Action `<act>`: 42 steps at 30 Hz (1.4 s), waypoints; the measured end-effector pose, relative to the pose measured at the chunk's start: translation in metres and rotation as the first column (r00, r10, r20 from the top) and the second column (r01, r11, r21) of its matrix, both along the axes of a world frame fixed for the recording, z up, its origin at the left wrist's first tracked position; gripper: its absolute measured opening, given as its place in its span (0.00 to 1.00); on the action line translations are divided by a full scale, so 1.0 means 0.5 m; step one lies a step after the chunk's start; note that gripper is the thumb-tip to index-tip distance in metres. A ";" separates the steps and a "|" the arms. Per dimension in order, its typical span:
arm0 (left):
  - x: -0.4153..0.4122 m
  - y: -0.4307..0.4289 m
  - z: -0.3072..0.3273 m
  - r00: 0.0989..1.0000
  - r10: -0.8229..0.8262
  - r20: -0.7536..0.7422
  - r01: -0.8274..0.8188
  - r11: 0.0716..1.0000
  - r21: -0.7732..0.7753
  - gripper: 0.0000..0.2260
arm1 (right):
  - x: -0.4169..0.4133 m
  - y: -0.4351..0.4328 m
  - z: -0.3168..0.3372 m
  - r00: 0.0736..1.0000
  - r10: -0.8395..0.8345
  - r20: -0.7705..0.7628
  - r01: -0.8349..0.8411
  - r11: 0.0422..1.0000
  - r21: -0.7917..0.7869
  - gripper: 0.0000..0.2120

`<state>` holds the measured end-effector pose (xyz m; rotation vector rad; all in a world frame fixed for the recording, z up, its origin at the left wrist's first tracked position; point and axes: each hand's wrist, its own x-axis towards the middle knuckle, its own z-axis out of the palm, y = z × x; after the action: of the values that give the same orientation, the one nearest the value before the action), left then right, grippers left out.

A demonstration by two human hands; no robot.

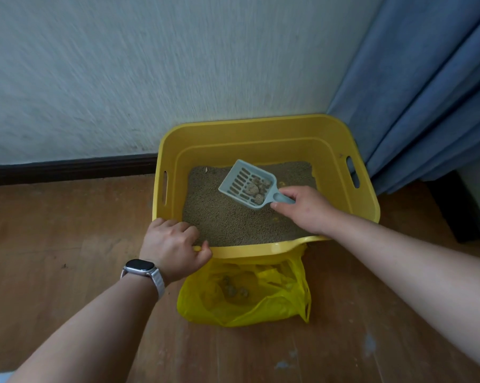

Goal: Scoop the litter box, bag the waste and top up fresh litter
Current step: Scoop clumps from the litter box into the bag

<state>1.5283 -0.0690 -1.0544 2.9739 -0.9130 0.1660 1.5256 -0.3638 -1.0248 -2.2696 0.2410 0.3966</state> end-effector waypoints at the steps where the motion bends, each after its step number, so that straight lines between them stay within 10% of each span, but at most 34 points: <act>1: 0.000 0.000 0.000 1.000 0.000 -0.001 0.000 1.000 0.000 0.18 | 0.000 -0.001 0.000 1.000 -0.011 0.011 0.011 1.000 0.009 0.07; 25: -0.003 0.002 0.003 1.000 -0.016 0.020 0.015 1.000 0.005 0.19 | -0.107 0.007 0.081 0.980 0.171 0.102 -0.153 0.975 -0.161 0.09; 42: -0.003 0.000 0.008 0.999 -0.017 0.044 0.018 1.000 -0.009 0.20 | -0.239 0.045 -0.021 0.775 0.632 -0.019 -0.490 0.581 -0.650 0.13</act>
<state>1.5268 -0.0688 -1.0503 2.9636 -0.9399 0.2350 1.4063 -0.3415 -1.0353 -3.0164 -0.5988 0.4268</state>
